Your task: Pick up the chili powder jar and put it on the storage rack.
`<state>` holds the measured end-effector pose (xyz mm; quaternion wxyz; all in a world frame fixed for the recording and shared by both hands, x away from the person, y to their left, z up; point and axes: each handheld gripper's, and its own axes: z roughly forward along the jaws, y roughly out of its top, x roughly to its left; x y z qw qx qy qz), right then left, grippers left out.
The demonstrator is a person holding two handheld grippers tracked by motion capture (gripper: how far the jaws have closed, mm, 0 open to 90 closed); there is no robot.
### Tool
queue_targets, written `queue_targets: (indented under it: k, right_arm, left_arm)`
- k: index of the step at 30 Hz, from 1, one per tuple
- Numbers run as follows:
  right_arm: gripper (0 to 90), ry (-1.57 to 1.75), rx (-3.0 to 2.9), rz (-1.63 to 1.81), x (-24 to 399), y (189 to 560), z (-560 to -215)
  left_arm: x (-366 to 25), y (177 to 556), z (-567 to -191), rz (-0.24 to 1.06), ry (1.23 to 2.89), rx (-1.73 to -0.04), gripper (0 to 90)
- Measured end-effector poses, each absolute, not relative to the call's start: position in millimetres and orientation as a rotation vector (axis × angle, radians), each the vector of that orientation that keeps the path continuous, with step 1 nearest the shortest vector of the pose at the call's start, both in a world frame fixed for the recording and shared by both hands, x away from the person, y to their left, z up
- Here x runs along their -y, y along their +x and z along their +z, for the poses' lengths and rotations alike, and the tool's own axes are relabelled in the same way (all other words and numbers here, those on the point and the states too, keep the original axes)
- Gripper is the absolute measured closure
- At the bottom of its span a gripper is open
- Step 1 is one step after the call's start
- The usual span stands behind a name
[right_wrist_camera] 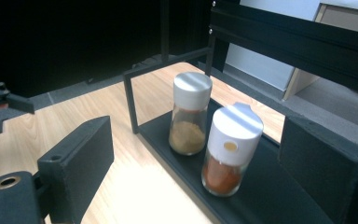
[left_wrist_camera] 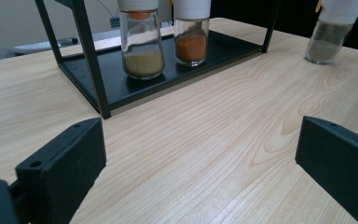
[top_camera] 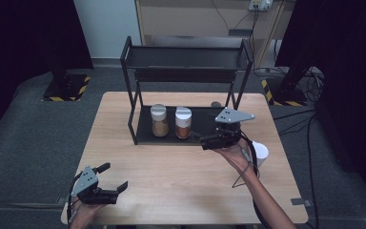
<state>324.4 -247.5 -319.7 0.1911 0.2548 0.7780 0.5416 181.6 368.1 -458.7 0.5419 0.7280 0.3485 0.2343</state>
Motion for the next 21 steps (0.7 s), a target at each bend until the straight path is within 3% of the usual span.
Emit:
queue_targets:
  k: [21]
  right_arm:
    - [10.6, 0.841, -2.086, 1.523, 321.9, 239.8, -344.9]
  left_arm:
    - [-367.7, 180.7, -458.3, 0.561, 1.725, -0.829, 1.0]
